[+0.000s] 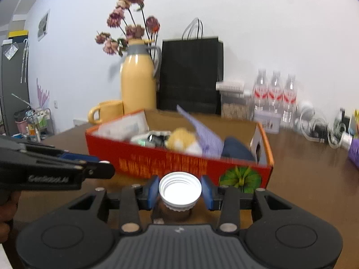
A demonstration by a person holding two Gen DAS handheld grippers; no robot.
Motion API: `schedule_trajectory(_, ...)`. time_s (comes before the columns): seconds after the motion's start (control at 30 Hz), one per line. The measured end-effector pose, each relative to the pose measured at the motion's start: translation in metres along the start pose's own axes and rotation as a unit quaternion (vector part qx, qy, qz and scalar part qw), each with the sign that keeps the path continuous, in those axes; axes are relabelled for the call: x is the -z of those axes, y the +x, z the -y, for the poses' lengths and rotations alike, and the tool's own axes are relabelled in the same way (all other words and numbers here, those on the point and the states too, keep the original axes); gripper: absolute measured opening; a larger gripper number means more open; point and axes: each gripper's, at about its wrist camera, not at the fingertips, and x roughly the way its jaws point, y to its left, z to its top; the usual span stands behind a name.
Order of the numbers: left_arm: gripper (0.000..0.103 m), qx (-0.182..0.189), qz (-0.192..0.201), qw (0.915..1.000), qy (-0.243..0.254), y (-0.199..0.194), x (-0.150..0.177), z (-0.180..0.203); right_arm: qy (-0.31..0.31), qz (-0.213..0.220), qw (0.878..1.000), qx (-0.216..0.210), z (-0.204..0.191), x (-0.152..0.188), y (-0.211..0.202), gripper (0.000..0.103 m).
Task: Organize objects
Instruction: 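Carry both white caps into the box and open both grippers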
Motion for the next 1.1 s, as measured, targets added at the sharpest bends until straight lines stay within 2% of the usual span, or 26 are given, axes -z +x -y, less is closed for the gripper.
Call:
schedule_trajectory(0.37,0.03,-0.008,0.066,0.9975,-0.023,0.03,-0.058,-0.01,-0.003,0.058,0.998,0.038,0.014,-0.062,0.033,0.039)
schedule_trajectory(0.53,0.03,-0.019,0.076,0.9966,-0.024,0.056,-0.071,-0.012,0.009,0.066,0.997,0.045,0.028,-0.081,0.061,0.039)
schedule_trajectory(0.77,0.03,-0.035,0.078,0.9957,-0.036,0.105,-0.078,-0.021,0.033,0.052,0.997,0.046,0.044,-0.08,0.105,0.039)
schedule_trajectory(0.87,0.03,-0.038,0.056,0.997,-0.038,0.121,-0.074,-0.027,0.039,0.034,0.998,0.044,0.049,-0.071,0.116,0.039)
schedule_trajectory(1.1,0.03,-0.039,0.047,0.9975,-0.035,0.128,-0.066,-0.031,0.039,0.017,0.998,0.046,0.049,-0.061,0.126,0.039)
